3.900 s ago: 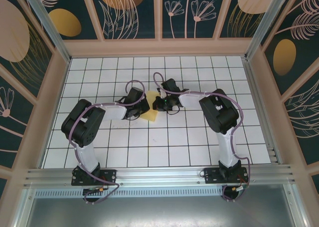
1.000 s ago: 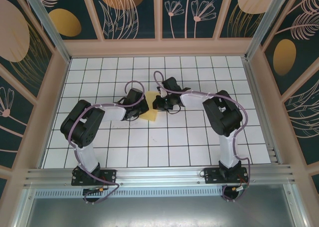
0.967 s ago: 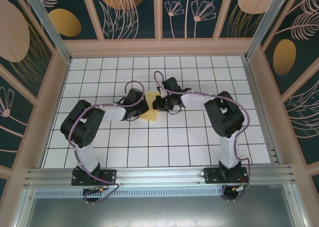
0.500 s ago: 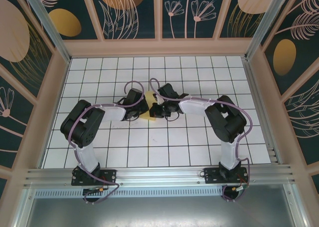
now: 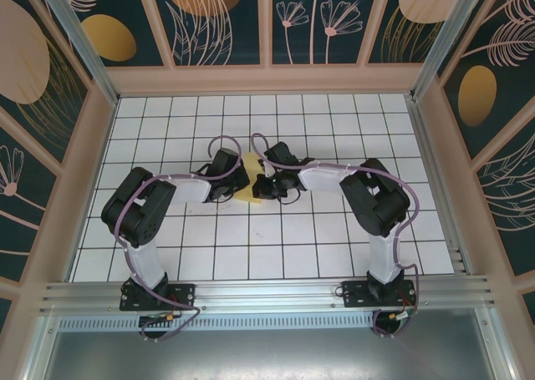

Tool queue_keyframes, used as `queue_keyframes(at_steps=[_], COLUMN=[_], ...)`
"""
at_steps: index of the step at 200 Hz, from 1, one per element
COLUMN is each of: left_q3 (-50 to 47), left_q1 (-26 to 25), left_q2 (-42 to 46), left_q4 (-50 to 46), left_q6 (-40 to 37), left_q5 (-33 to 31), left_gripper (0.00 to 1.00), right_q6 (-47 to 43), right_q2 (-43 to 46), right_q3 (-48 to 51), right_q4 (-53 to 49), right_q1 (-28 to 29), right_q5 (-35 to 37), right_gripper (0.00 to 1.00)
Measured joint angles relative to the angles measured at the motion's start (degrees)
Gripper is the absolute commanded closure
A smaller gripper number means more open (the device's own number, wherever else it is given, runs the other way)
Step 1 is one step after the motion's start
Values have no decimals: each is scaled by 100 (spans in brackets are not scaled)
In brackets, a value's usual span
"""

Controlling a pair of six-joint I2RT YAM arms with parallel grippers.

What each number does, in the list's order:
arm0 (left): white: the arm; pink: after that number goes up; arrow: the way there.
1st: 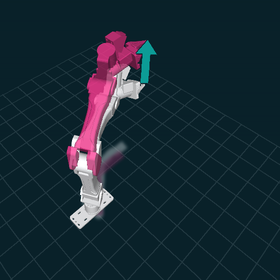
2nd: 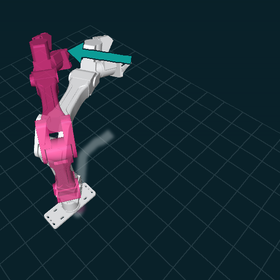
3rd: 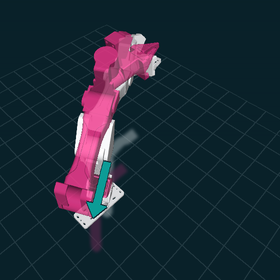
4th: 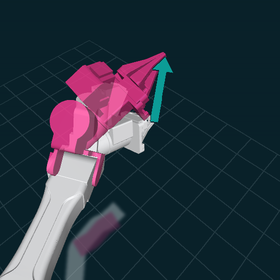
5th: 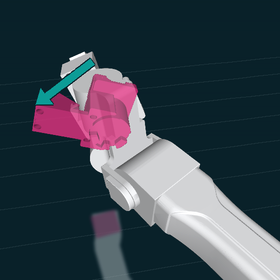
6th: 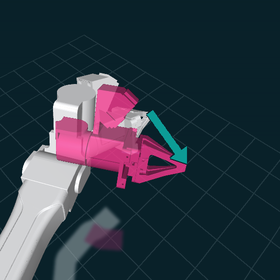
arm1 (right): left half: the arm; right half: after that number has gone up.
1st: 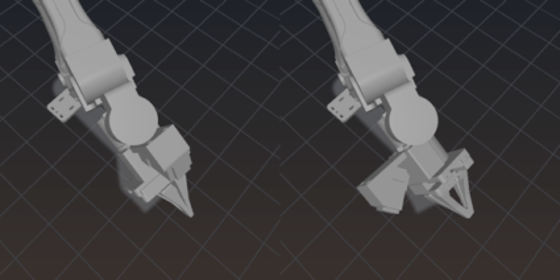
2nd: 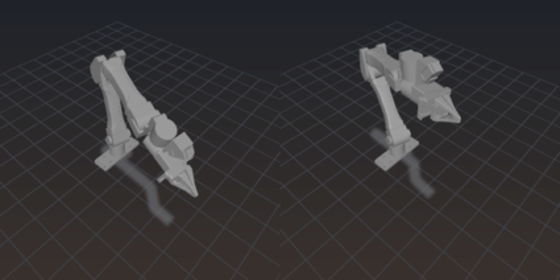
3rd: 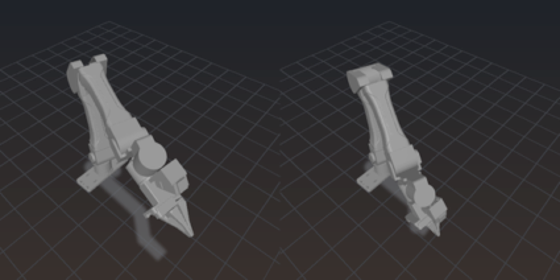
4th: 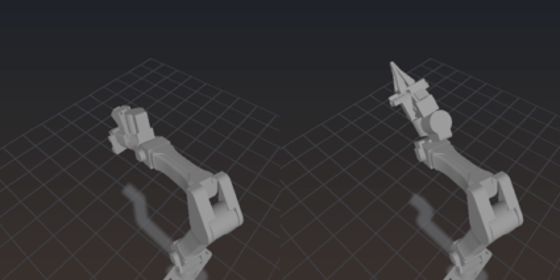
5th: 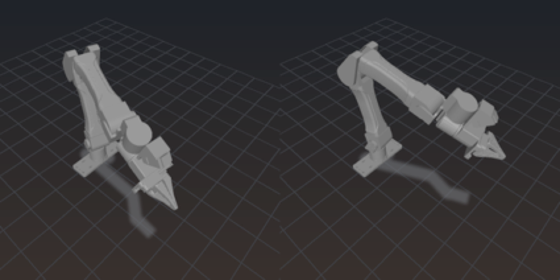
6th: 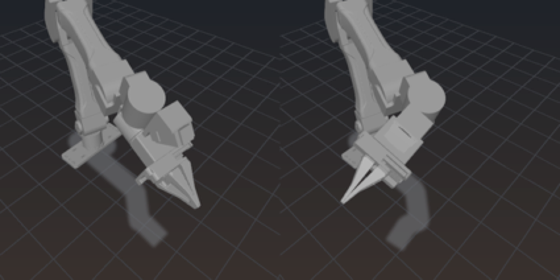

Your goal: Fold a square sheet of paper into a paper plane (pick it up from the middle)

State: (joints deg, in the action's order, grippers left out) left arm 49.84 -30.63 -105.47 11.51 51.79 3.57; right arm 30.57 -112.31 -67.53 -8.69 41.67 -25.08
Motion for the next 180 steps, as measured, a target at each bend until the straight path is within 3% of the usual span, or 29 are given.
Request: queue_keyframes(at_steps=[180], left_q3=[-20], left_q1=[0], left_q2=[0], left_q4=[31], left_q6=[44], left_q5=[-7], left_gripper=[93], right_q6=[-291], right_q2=[-50], right_q3=[247], right_q4=[94], right_q1=[-17], right_q5=[-96], right_gripper=[92])
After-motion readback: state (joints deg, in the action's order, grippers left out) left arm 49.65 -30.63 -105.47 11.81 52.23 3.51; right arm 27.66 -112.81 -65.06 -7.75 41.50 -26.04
